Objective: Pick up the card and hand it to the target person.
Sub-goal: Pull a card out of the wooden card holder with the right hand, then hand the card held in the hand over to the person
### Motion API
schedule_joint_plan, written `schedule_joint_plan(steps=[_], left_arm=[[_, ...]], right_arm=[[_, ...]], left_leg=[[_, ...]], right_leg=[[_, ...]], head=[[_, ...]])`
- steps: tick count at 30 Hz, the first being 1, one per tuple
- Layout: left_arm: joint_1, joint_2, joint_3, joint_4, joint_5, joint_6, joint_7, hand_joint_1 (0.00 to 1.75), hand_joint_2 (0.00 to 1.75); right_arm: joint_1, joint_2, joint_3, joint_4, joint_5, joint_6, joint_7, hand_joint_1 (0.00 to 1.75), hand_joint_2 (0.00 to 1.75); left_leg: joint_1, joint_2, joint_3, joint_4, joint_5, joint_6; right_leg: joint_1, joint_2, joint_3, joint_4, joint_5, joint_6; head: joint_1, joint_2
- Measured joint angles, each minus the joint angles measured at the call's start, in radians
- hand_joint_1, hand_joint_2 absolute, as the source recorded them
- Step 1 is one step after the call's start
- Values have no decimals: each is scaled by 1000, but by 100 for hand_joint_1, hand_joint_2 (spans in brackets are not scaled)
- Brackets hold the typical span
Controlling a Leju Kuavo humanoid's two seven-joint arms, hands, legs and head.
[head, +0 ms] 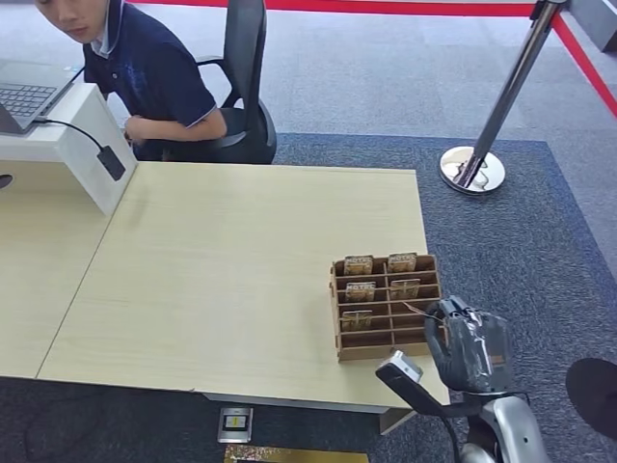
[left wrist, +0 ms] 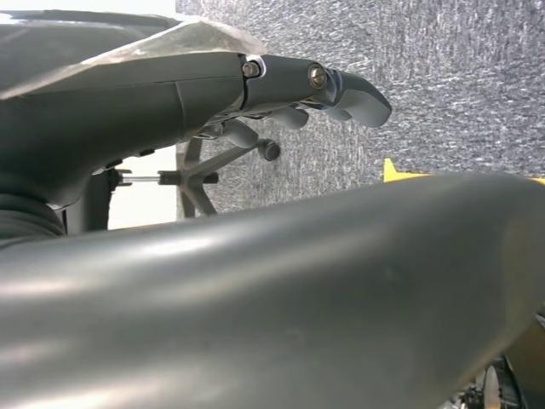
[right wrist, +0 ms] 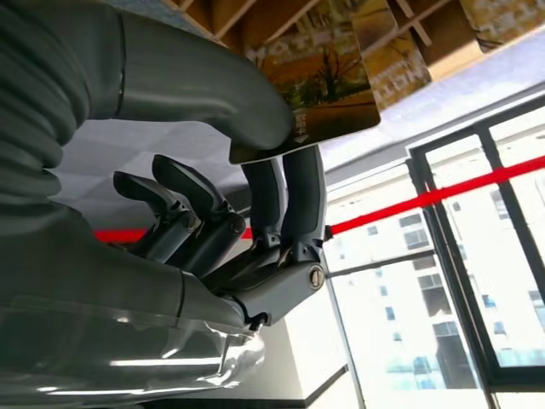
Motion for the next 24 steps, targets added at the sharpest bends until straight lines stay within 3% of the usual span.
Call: schedule_joint_plan(steps=[5, 10, 13, 18, 24], left_arm=[[-1, 0, 0, 0, 0, 0, -3, 0, 0], [-5, -2, 0, 0, -12, -2, -9, 0, 0], [-14, -5, 0, 0, -24, -5, -11, 0, 0], [-22, -9, 0, 0, -22, 0, -10, 0, 0], [-22, -14, 0, 0, -20, 8, 13, 0, 0]], right_arm=[[-28, -13, 27, -37, -51, 12, -77, 175, 175], [-189, -1, 119, 42, -105, 16, -112, 175, 175], [-352, 55, 196, 165, -137, 21, -119, 175, 175], [-601, 197, 294, 390, -148, 26, -95, 175, 175], [-764, 318, 334, 592, -138, 16, -66, 175, 175]], left_leg=[[0, 0, 0, 0, 0, 0], [0, 1, 0, 0, 1, -1], [0, 2, 1, 0, 4, -2], [1, 2, 0, 0, 6, -4], [1, 1, -2, 0, 6, -5]], right_leg=[[0, 0, 1, 0, 0, 0], [0, 0, 0, 2, 1, -1], [0, 1, 0, 3, 2, -2], [0, 1, -3, 6, 3, -3], [1, 1, -4, 7, 3, -4]], head=[[0, 0], [0, 0], [0, 0], [0, 0], [0, 0]])
